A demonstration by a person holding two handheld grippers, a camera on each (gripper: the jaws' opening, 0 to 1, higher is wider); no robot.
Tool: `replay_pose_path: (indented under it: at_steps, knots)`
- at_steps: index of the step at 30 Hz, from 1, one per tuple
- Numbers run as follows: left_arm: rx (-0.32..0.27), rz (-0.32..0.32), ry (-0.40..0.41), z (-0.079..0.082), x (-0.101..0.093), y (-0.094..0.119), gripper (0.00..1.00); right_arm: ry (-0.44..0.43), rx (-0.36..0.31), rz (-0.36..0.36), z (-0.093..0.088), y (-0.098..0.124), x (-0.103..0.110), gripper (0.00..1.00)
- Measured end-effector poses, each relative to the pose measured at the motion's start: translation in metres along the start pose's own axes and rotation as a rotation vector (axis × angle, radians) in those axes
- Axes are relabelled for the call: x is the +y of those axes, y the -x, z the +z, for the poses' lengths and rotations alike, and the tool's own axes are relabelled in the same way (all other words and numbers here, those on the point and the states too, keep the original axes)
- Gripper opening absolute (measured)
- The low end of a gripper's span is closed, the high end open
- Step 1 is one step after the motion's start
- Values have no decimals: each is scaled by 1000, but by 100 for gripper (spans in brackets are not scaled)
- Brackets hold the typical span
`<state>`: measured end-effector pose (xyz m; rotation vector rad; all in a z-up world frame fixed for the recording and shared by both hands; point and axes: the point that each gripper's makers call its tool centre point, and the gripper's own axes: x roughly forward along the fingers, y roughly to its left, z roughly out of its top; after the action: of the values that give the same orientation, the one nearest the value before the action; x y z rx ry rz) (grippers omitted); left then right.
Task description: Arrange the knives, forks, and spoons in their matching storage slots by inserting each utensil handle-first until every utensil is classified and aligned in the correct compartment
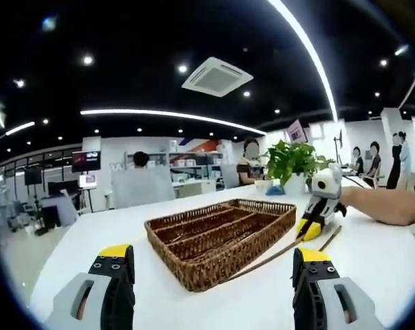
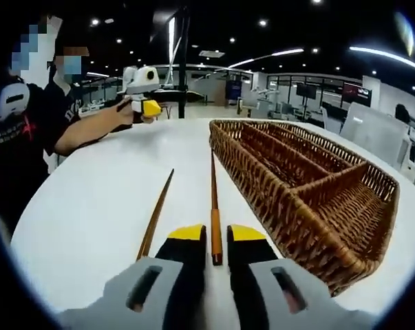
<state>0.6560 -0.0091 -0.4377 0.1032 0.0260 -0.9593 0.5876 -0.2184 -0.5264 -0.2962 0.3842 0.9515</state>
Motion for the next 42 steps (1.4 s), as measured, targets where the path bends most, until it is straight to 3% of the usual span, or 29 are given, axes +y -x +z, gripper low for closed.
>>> replay_pose_path:
  at_steps: [2,6,14,28,42]
  knots:
    - [-2,-6,7,0,0,1,100,3,8,-2,-1,-4,0,17]
    - [10,-13,16,-3,0,0,100,-14,-13,-4,3,-4,-2,6]
    - [29,-22,14,-6,-2,0,100,-52,-12,30,9,2,15,4]
    - [43,-19,16,-11,0,0,100,-104,-68,45,35,12,32,4]
    - [45,-8,6,-11,3,0,100,-174,-88,-75,59,17,16,3]
